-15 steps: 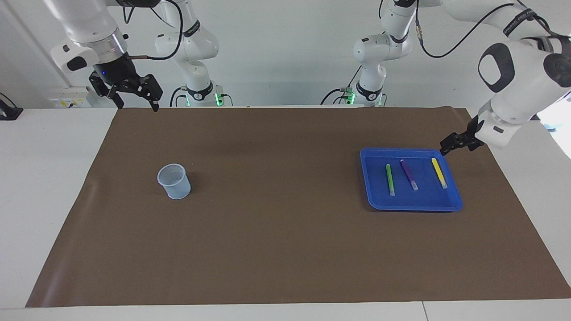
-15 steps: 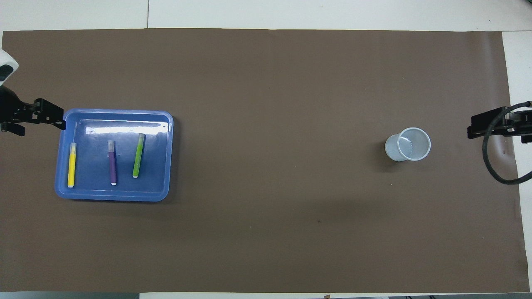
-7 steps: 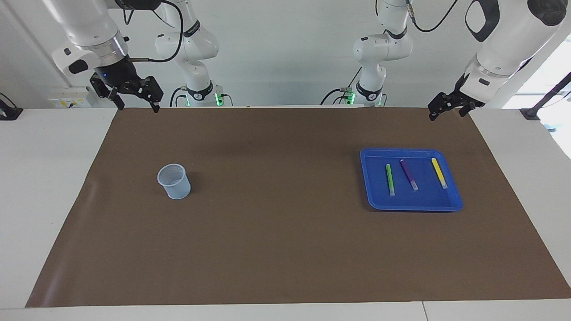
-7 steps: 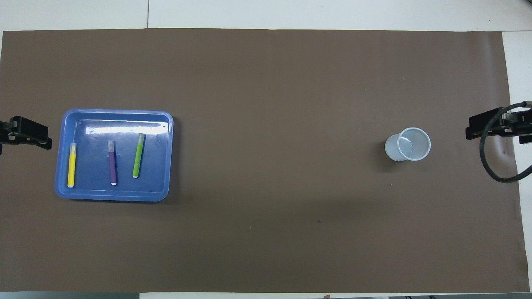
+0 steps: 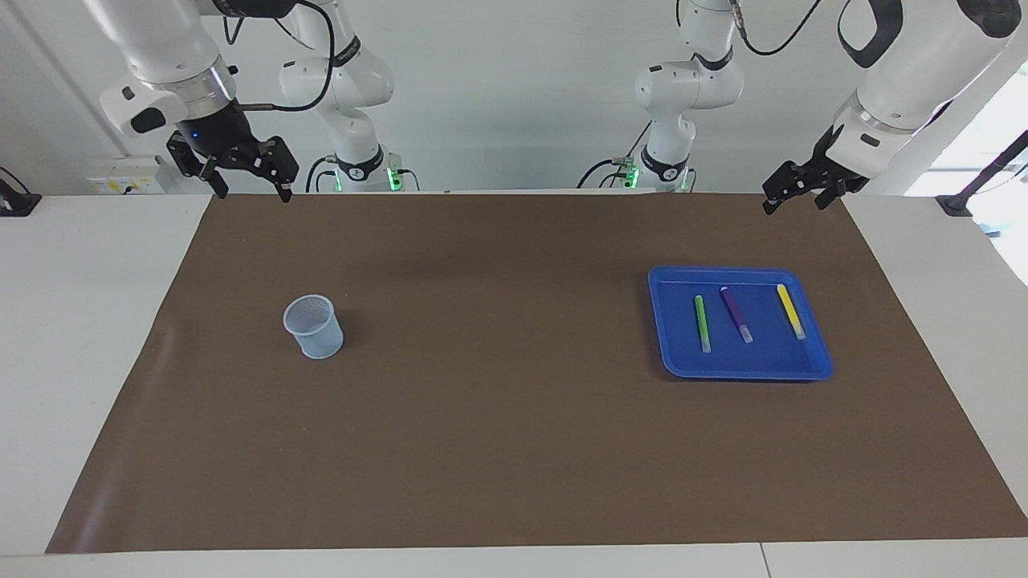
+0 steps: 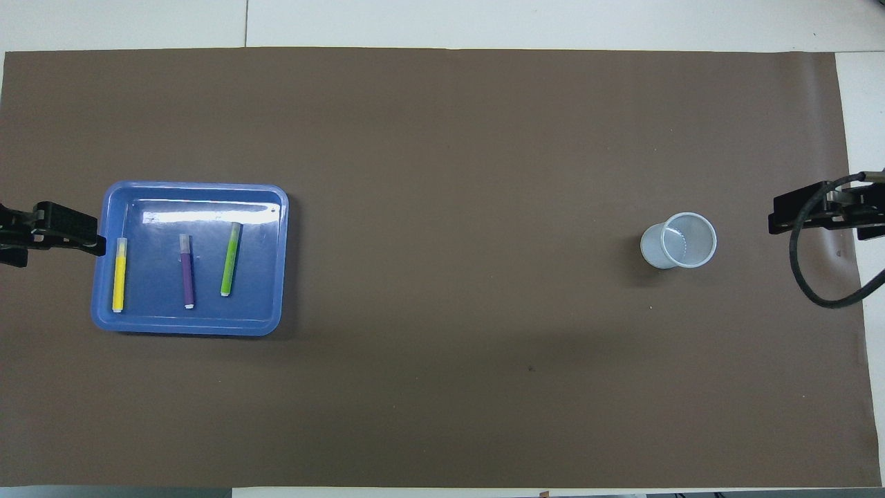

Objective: Right arm passes pens to left for tray arrangement

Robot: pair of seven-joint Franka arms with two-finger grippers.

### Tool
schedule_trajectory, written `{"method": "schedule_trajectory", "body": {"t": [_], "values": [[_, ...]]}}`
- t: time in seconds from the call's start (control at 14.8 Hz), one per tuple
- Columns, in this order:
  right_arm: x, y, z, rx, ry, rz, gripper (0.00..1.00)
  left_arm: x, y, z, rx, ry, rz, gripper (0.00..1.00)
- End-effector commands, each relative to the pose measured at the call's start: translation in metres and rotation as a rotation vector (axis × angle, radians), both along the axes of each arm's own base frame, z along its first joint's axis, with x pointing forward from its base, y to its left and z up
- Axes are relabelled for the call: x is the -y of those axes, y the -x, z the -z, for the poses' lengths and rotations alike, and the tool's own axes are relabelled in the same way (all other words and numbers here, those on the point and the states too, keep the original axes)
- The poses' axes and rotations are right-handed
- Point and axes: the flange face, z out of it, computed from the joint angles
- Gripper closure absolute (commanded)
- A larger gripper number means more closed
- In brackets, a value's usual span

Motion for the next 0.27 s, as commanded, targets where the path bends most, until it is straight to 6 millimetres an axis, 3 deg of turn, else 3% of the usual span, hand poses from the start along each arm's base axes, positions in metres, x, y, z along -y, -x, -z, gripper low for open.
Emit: {"method": "schedule_trajectory", "body": {"t": [0.0, 0.2], "values": [[-0.0004, 0.0027, 0.0023, -0.005, 0.001, -0.021, 0.0, 0.0043, 0.0032, -0.0065, 0.012, -0.003, -0.001, 0.0], [-0.0007, 0.0027, 0.003, -0.007, -0.002, -0.018, 0.0, 0.0046, 0.0035, -0.0062, 0.009, -0.007, 0.002, 0.0]]}}
